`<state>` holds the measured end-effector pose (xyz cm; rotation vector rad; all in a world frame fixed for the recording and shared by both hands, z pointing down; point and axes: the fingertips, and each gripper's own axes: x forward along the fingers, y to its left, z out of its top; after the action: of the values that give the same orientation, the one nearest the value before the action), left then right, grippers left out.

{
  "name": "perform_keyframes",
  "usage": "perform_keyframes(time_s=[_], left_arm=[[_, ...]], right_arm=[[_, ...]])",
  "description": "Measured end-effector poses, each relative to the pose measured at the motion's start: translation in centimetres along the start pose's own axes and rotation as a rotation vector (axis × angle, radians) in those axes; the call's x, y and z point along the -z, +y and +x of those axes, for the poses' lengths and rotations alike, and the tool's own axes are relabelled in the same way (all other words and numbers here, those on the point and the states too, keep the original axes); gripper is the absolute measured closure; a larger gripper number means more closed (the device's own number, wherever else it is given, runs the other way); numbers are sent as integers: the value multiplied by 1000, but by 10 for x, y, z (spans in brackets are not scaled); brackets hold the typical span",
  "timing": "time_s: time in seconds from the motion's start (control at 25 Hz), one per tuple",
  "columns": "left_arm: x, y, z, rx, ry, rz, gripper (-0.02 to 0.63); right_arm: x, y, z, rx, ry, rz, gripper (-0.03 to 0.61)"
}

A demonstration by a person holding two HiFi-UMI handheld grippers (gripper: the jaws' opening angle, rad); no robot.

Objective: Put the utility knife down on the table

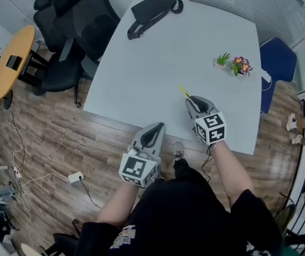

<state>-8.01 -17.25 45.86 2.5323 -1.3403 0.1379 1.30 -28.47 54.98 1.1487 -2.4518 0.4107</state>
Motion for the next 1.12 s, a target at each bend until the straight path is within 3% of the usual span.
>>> perform_keyframes(time_s=[0.2,0.6,0.84,1.12], left_arm=[[-6,-9,-30,20,-27,26,607],[-25,-18,-99,45,-90,84,607],[-19,-25,-118,64,-88,79,607],[-20,-56,-118,97,-100,76,609]], right_arm=[[-31,33,-37,19,-104,-17,572],[-64,106,-120,69,-262,-42,575],[-59,135,-161,92,-286,-34,575],[-53,134,-205,122,-307,-19,575]])
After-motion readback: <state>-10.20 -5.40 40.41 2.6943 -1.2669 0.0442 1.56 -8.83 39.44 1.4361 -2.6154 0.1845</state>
